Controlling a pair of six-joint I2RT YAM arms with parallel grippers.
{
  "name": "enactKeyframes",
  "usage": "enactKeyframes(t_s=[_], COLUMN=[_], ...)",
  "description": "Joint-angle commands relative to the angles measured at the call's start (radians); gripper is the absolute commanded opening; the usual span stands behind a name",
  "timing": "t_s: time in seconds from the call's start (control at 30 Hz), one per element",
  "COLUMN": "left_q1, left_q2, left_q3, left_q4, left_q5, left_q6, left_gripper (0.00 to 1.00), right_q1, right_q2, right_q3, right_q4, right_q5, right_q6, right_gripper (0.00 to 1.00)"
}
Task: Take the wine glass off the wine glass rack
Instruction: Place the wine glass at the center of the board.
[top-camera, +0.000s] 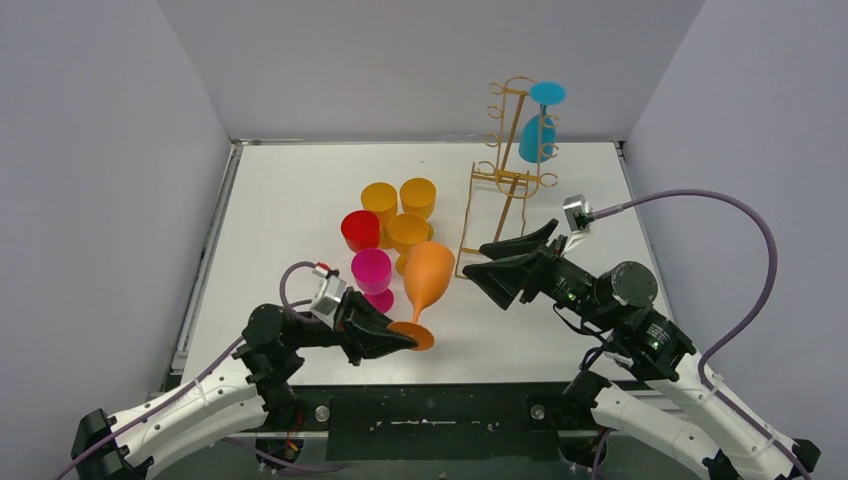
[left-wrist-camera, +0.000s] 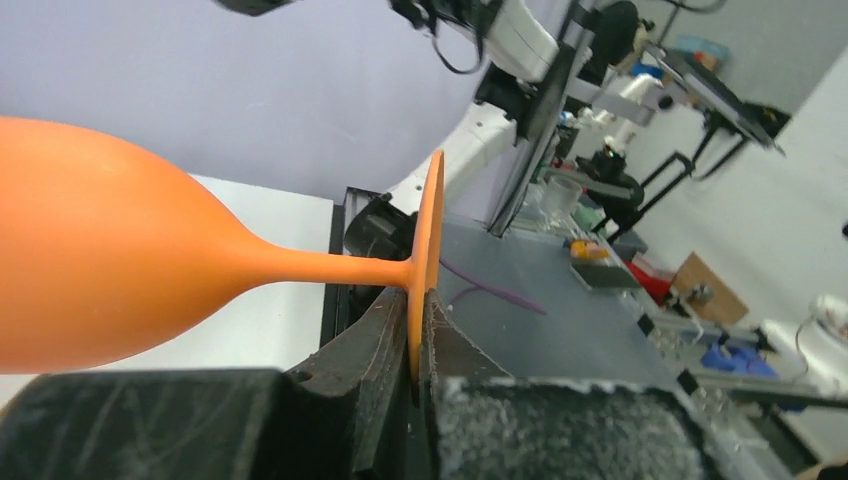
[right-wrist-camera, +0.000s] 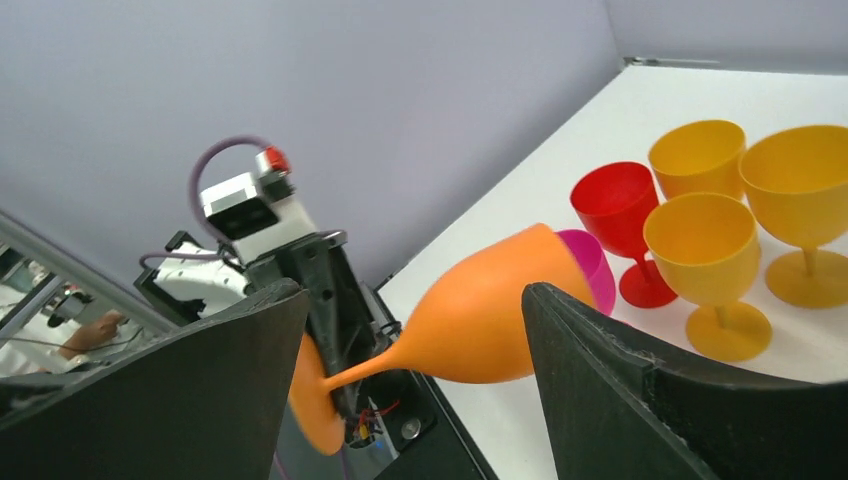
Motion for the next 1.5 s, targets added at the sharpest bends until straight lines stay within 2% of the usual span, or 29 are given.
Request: enactKeyframes(t_s=[0.0, 0.1, 0.33, 0.47, 0.57, 0.63, 0.73, 0.83, 0.93, 1.1, 1.2, 1.37, 1.47], left_q1=[0.000, 0.000, 0.001, 0.001, 0.001, 0.001, 0.001, 0.001, 0.001, 0.002, 0.002, 0.003, 0.003], left_q2=[-0.074, -0.129, -0.175, -0.156, -0.145, -0.136, -0.116, -0.113, -0.108, -0.080, -0.066, -0.053, -0.058], left_q3=[-0.047, -0.081, -0.065, -0.035, -0.020, 0.008, 0.066, 0.080, 0.083, 0.088, 0.080, 0.069, 0.074], left_q4=[0.163, 0.149, -0.050, -0.174, -0.261, -0.329, -0.447, -0.467, -0.464, -0.493, -0.516, -0.519, -0.544], left_q5=[0.181, 0.256, 0.251, 0.280, 0.292, 0.283, 0.318, 0.320, 0.320, 0.332, 0.288, 0.316, 0.308], left_q6=[0.192, 0.328, 0.480, 0.560, 0.619, 0.679, 0.748, 0.770, 0.782, 0.810, 0.840, 0.853, 0.870], left_gripper=[0.00, 0.00, 0.00, 0.00, 0.00, 0.00, 0.00, 0.00, 0.00, 0.00, 0.00, 0.00, 0.00], right_q1=[0.006, 0.006, -0.018, -0.077, -0.166, -0.207, -0.210, -0.210, -0.211, -0.211, -0.210, -0.211, -0.211], right_q2=[0.039, 0.087, 0.212, 0.251, 0.272, 0.296, 0.319, 0.337, 0.356, 0.412, 0.441, 0.458, 0.461], right_q3=[0.069, 0.118, 0.182, 0.172, 0.144, 0.133, 0.142, 0.147, 0.145, 0.153, 0.166, 0.193, 0.198], right_q4=[-0.092, -0.143, -0.176, -0.080, 0.008, 0.020, -0.032, -0.043, -0.073, -0.045, -0.066, -0.073, 0.004], right_q5=[0.102, 0.064, -0.137, -0.325, -0.467, -0.551, -0.591, -0.632, -0.614, -0.731, -0.774, -0.839, -0.931], right_q6=[0.026, 0.040, 0.053, 0.087, 0.143, 0.152, 0.084, 0.055, 0.084, 0.114, 0.102, 0.074, 0.111], right_gripper=[0.82, 0.82, 0.82, 0.79, 0.77, 0.74, 0.71, 0.69, 0.61, 0.53, 0.49, 0.44, 0.40])
